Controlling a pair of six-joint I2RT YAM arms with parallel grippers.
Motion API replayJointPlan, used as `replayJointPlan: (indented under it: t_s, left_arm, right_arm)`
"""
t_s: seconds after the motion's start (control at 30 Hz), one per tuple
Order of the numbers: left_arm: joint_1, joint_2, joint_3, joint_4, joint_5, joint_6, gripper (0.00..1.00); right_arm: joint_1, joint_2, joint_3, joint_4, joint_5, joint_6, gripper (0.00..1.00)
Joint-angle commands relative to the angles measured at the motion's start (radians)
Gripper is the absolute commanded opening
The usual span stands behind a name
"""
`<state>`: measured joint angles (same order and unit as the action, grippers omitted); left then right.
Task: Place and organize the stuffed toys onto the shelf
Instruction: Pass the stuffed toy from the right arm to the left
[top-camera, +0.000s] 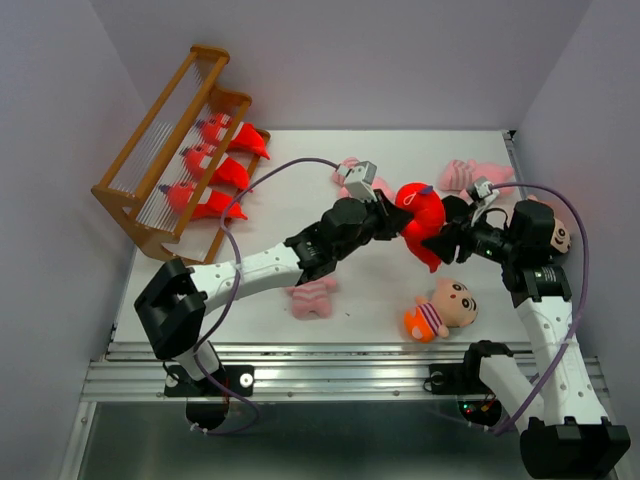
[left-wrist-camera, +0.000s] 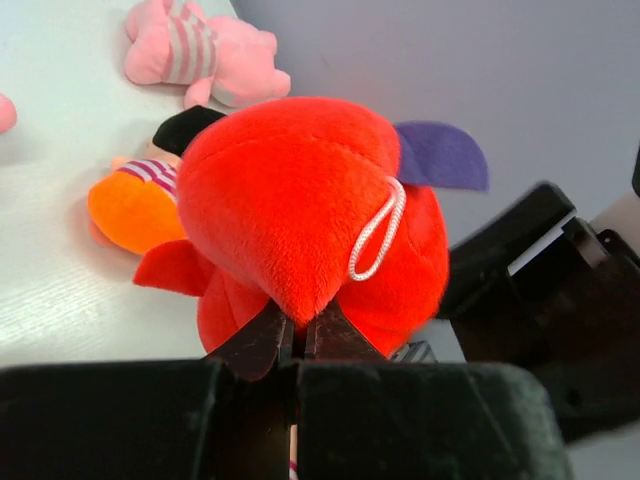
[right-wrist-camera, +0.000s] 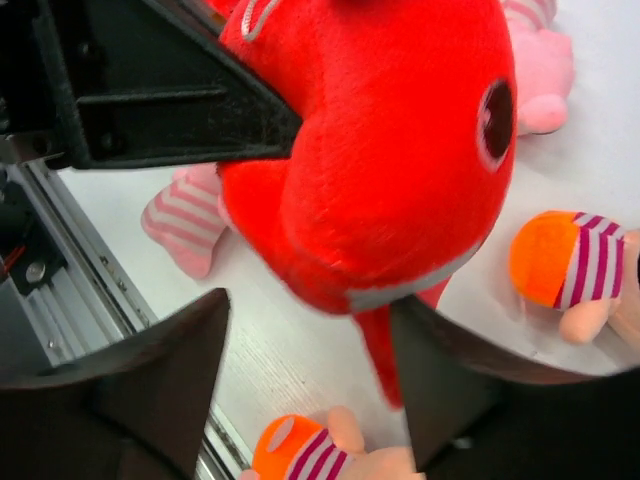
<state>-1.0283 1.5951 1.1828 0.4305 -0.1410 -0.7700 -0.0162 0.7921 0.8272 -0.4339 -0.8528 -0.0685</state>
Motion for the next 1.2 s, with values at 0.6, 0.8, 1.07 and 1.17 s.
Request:
replayJointPlan:
  t_s: [0.6,0.8,1.07,1.17]
  left_arm:
    - [0.304,-0.334,-0.335,0.048,1.109,0.452,0.0]
    - [0.301,-0.314,-0.304,0.033,1.195,0.465,0.0]
    - [0.252,-0.241,-0.244,0.033,1.187,0.462,0.0]
    - [0.232,-0.216,-0.218,0.033,1.176,0.463,0.0]
  right_arm:
    - [0.005,0.223,0.332,-0.593,-0.525,-0.661,1.0]
    - [0.015,0.326,0.418,-0.785,-0.54,-0.882,1.0]
    - [0.14,0.326,0.34,-0.783,-0.549,-0.895,0.99]
    - [0.177,0.309,0.296,-0.662,-0.546,-0.794,0.98]
